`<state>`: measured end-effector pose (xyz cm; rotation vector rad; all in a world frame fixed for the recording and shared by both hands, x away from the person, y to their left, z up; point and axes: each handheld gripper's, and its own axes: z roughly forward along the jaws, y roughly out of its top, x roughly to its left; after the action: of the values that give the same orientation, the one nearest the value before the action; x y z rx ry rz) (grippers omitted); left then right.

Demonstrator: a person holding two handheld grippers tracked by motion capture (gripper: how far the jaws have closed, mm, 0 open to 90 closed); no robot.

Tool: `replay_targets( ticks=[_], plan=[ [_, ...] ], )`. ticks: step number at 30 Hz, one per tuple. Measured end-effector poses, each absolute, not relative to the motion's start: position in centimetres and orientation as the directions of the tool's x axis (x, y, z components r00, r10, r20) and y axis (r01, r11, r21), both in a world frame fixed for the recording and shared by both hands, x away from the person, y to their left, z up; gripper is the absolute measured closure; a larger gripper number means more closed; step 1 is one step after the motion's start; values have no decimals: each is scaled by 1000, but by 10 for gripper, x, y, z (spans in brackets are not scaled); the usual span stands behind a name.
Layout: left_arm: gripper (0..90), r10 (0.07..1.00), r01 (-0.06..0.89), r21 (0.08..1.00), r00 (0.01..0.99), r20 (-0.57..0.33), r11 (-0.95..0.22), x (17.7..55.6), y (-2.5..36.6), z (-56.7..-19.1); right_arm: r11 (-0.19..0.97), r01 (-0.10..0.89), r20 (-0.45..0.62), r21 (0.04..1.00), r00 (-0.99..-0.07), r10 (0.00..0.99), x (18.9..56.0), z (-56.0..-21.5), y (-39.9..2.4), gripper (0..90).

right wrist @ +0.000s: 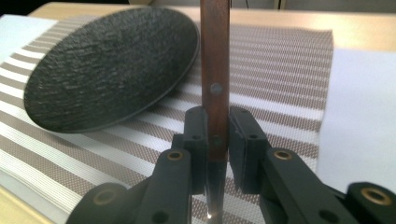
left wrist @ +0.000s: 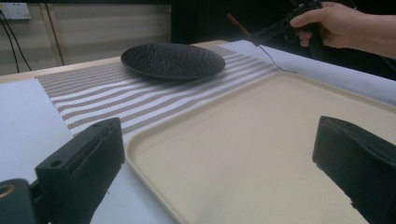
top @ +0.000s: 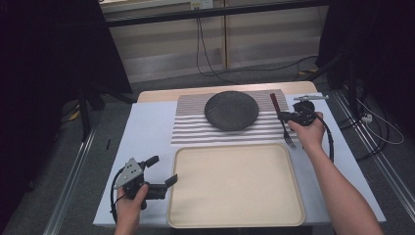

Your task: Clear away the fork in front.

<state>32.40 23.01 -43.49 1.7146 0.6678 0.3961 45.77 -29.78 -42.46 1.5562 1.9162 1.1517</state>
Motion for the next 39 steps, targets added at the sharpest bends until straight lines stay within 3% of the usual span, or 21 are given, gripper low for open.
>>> replay_targets(
  ticks=[15,39],
  plan=[
    [25,622,222,965,778,-89,-140,326,225,-431,-19,499,227,867,-360,905,427,-406,-301,783],
    [24,551,241,956,827,-114,-164,329,180,-409,-18,420,278,908,-569,774,349,-405,-246,782]
  ],
)
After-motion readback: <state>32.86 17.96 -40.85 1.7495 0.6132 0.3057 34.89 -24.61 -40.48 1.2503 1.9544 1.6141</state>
